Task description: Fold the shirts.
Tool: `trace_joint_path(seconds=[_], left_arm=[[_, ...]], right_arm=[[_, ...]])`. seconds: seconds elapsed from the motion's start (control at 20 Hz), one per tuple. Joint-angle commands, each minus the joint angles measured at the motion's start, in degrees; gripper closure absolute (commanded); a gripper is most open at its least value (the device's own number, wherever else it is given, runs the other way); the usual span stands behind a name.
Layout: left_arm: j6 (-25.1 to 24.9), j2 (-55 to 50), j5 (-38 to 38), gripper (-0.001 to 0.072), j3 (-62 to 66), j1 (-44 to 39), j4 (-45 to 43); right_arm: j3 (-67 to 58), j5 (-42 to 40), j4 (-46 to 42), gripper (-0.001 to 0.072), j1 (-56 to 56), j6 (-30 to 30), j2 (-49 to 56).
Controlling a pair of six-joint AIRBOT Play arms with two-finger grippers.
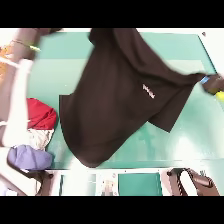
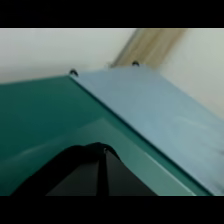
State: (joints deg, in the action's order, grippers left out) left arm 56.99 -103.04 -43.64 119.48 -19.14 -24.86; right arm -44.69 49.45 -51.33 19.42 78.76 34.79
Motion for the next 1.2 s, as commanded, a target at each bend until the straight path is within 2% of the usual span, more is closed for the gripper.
trace_joint_path(seconds=[0.0, 0.2, 0.25, 0.3, 0.35, 0.45, 0.5, 0.55, 0.6, 0.65, 0.7, 0.75, 0.85, 0.9, 0.95, 1.0, 1.15], left_arm=[[-2.03, -11.87, 0.72, 0.068, -1.73, -6.67, -0.11], [-1.16, -16.5, -5.66, 0.0669, -4.26, -9.2, -0.22], [1.16, -16.46, -7.74, 0.0368, -4.24, -8.85, -0.24], [5.18, -16.41, -10.8, 0.0017, -3.63, -7.78, -0.28], [8.9, -16.39, -15.8, 0.0004, -2.69, -5.9, -0.24], [14.29, -16.37, -29.11, 0.0019, -1.05, -0.57, -0.15], [17.33, -16.35, -36.13, 0.0304, -0.96, 2.38, 0.13], [17.92, -16.35, -43.5, 0.0673, -1.01, 5.42, 0.7], [20.06, -16.22, -48.22, 0.0681, -1.01, 7.74, 1.42], [21.18, -14.99, -49.99, 0.0681, -1.7, 9.49, 1.11], [21.05, -12.83, -50.03, 0.0682, -2.99, 10.51, -0.59], [20.37, -9.84, -49.88, 0.0682, -4.5, 10.86, -4.79], [19.85, -3.17, -49.42, 0.0681, -8.57, 10.84, -16.85], [19.82, 0.17, -48.52, 0.0682, -11.65, 10.97, -21.55], [19.85, 3.87, -47.32, 0.0682, -16.02, 11.56, -25.22], [19.1, 7.28, -46.31, 0.0681, -20.79, 12.66, -26.38], [16.39, 18.4, -40.15, 0.0682, -40.02, 19.37, -26.14]], right_arm=[[12.39, -9.77, -1.92, 0.07, 0.02, -0.33, 7.91], [12.83, -14.67, -2.54, 0.07, 0.07, -0.33, 16.55], [12.48, -15.21, -2.91, 0.0699, 0.13, -0.33, 17.77], [12.0, -15.02, -3.34, 0.0694, 0.52, -0.33, 18.6], [11.58, -14.82, -3.52, 0.0641, 1.22, -0.33, 18.95], [10.14, -13.05, -3.87, 0.0635, 4.2, -0.37, 18.99], [9.22, -12.17, -3.89, 0.0643, 6.38, -0.37, 19.02], [8.61, -11.93, -3.89, 0.0643, 8.37, -0.37, 19.02], [8.22, -11.96, -3.87, 0.0641, 10.25, -0.37, 19.1], [8.0, -11.93, -3.87, 0.0602, 12.11, -0.37, 19.32], [7.98, -11.89, -3.89, 0.0479, 13.7, -0.52, 19.63], [7.96, -11.45, -3.87, 0.0415, 14.84, -2.21, 20.15], [7.96, -9.29, -3.91, 0.0397, 16.65, -6.01, 21.57], [7.96, -7.65, -3.98, 0.0334, 17.42, -6.58, 22.58], [7.96, -5.9, -4.02, 0.0326, 17.97, -7.06, 23.43], [7.96, -4.22, -4.28, 0.0294, 18.43, -7.37, 24.37], [7.96, -0.46, -6.45, 0.0276, 19.5, -8.52, 27.06]])
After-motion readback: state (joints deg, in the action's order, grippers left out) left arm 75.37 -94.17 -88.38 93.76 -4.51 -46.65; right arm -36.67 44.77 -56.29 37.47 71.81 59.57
